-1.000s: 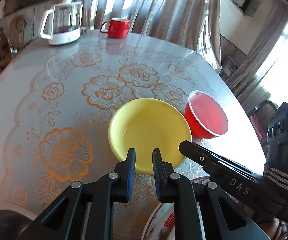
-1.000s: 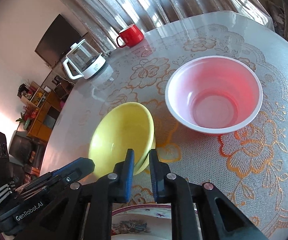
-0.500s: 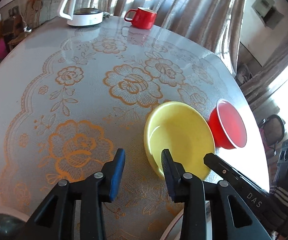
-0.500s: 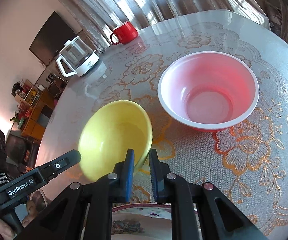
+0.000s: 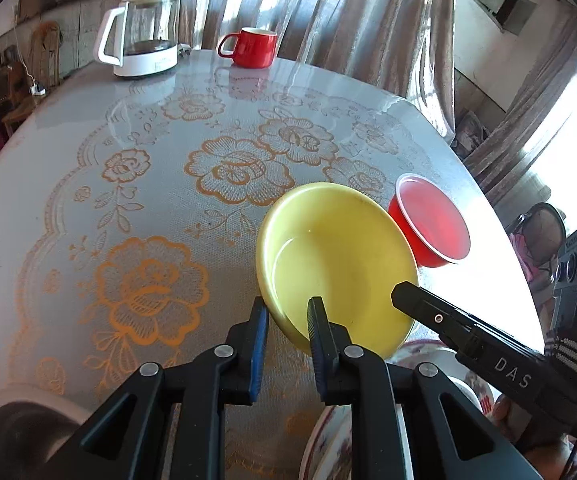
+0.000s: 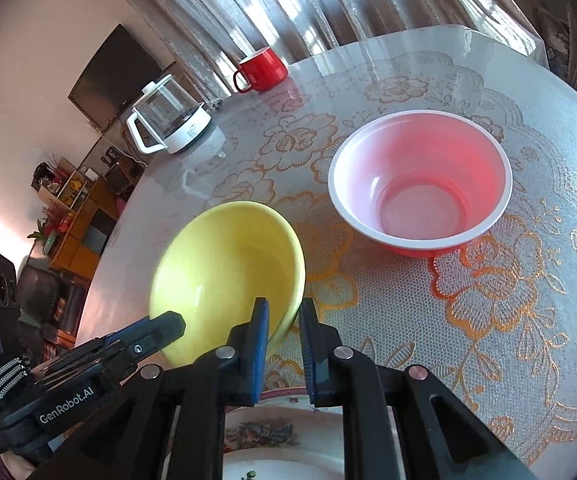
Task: Organize plates and bowls
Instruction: 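Lift the yellow bowl and carry it over the steel bowl, then lower the yellow bowl into the steel bowl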
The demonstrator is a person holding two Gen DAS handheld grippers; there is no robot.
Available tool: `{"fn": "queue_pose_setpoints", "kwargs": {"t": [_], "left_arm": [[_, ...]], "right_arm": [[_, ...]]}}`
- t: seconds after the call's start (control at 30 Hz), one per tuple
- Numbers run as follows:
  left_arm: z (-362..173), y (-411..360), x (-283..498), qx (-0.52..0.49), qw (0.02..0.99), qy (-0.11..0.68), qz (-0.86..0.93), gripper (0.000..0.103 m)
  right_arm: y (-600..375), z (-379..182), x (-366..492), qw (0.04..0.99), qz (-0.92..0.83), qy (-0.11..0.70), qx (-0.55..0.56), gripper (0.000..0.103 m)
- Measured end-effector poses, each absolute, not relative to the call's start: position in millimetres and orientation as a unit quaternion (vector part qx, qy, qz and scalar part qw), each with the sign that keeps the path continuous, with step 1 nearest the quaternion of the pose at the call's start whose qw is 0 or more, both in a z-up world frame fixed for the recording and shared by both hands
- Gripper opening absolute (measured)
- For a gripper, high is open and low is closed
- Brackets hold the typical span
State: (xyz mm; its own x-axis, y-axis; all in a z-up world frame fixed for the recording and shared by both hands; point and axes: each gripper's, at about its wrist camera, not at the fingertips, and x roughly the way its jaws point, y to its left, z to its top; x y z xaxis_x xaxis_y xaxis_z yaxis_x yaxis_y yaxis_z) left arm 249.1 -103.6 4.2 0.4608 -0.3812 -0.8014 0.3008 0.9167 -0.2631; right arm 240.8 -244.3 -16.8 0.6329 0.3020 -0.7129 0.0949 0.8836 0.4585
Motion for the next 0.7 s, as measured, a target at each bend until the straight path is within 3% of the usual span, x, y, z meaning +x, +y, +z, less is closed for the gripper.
{"fn": "queue_pose_setpoints", "kwargs": {"t": [0.7], "left_arm": [[40, -11, 149, -0.085, 0.88, 0.433, -0.178, 0.02]], "right_arm": [[-173, 15, 180, 0.874, 0.153, 0.404, 0.222, 0.014]]}}
